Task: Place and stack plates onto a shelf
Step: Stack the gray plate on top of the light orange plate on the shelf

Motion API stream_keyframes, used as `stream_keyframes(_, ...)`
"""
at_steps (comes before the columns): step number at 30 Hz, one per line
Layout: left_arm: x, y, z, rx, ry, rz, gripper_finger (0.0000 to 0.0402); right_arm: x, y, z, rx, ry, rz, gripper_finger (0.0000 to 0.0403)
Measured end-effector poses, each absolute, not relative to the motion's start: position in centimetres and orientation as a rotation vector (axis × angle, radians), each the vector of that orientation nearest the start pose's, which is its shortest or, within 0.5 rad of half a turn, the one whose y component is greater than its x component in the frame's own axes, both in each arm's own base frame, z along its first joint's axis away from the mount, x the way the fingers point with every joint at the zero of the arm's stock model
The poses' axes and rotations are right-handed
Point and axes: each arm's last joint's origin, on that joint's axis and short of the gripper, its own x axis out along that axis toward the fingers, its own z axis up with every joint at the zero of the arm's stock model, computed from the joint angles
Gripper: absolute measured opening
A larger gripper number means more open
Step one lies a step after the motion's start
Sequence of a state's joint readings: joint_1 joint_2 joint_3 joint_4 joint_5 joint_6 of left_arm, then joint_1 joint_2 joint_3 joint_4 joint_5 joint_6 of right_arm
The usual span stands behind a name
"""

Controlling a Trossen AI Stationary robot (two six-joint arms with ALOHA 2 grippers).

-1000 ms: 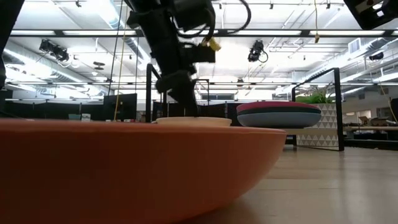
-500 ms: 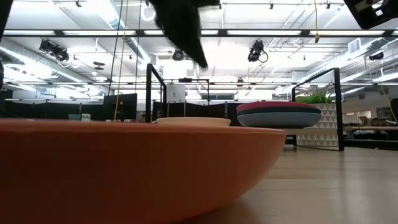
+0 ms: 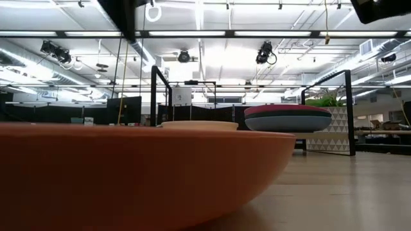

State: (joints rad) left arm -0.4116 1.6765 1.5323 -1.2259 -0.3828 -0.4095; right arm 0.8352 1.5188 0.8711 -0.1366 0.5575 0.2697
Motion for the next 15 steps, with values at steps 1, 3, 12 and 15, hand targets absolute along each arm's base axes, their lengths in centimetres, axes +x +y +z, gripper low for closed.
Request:
stream_keyframes(1,29.0,-12.1,29.2,0.185,1.244,0.227,0.0106,21.6,21.4,20.2,-0.244,0.625,0.176,0.0119)
stream_keyframes(3,27.9,-12.6,28.5,0.177,1.244,0.228,0.0101,21.8,21.2,20.2,-0.244,0.624,0.17,0.0119)
stream_keyframes(12,22.1,-10.1,26.4,-0.04,1.106,0.266,0.0047,22.3,20.7,20.2,-0.243,0.625,0.151,0.0119)
stream_keyframes(15,20.2,-8.6,24.8,-0.119,1.119,0.346,0.0036,22.3,20.7,20.2,-0.24,0.628,0.156,0.0119)
